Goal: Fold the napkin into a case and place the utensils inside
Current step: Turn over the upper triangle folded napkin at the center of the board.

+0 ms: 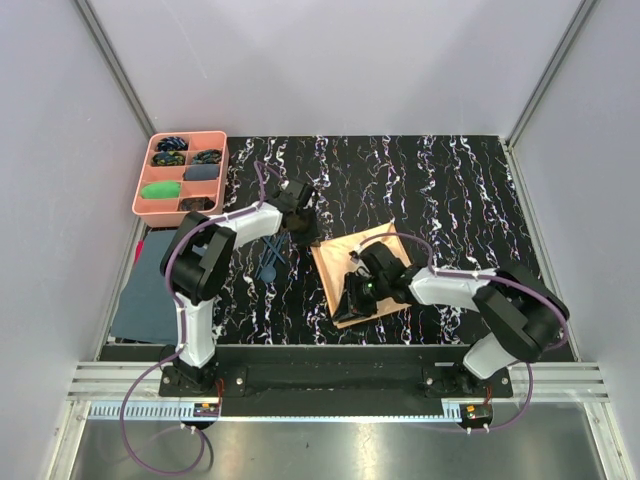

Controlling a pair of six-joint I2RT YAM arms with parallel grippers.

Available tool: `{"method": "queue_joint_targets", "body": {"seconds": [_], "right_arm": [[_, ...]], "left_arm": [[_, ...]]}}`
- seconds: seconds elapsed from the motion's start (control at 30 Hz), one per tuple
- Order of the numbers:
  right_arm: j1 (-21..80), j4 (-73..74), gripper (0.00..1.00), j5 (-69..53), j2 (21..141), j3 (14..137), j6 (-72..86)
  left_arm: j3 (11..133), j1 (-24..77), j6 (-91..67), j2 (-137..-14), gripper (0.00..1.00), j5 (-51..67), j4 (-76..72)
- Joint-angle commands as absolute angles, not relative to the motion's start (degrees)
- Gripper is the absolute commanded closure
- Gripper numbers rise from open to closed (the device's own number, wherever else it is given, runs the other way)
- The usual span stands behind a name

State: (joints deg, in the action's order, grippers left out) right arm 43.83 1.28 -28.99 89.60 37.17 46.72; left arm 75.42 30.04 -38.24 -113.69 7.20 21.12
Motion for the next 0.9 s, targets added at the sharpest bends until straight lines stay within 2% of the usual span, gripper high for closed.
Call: {"method": "queue_joint_targets", "body": {"seconds": [0.0,0.13,0.2,0.33,0.47,0.63,0.87], "right_arm": [[44.3,6.6,0.66,-26.8,83.3,40.5,44.4],[44.4,12.6,0.55,-22.2,83.9,44.8,39.7],[44.4,15.2,0.52,-20.7,85.0,47.4,36.9],[44.8,18.6,0.4,-18.7,87.2,51.5,34.2],[46.0,25.0,0.36,-13.7,88.8,56.2,30.5],[48.2,27.0,0.37,-12.0,91.7,58.5,30.1],[52.5,31.2,0.48,-4.8,97.4,62.7,31.5]], "left_arm": [[77.7,29.2,-35.4,-112.2,1.0,6.0,20.9],[76.9,29.1,-34.8,-110.7,0.97,5.9,21.1],[76.7,29.1,-34.6,-109.5,0.87,6.3,21.0],[76.7,29.1,-34.5,-107.0,0.57,6.9,21.5],[75.8,28.7,-35.1,-101.4,0.45,6.0,22.0],[70.8,25.3,-37.2,-93.5,0.44,5.3,22.4],[59.0,21.2,-41.6,-79.7,0.47,8.3,22.3]]}}
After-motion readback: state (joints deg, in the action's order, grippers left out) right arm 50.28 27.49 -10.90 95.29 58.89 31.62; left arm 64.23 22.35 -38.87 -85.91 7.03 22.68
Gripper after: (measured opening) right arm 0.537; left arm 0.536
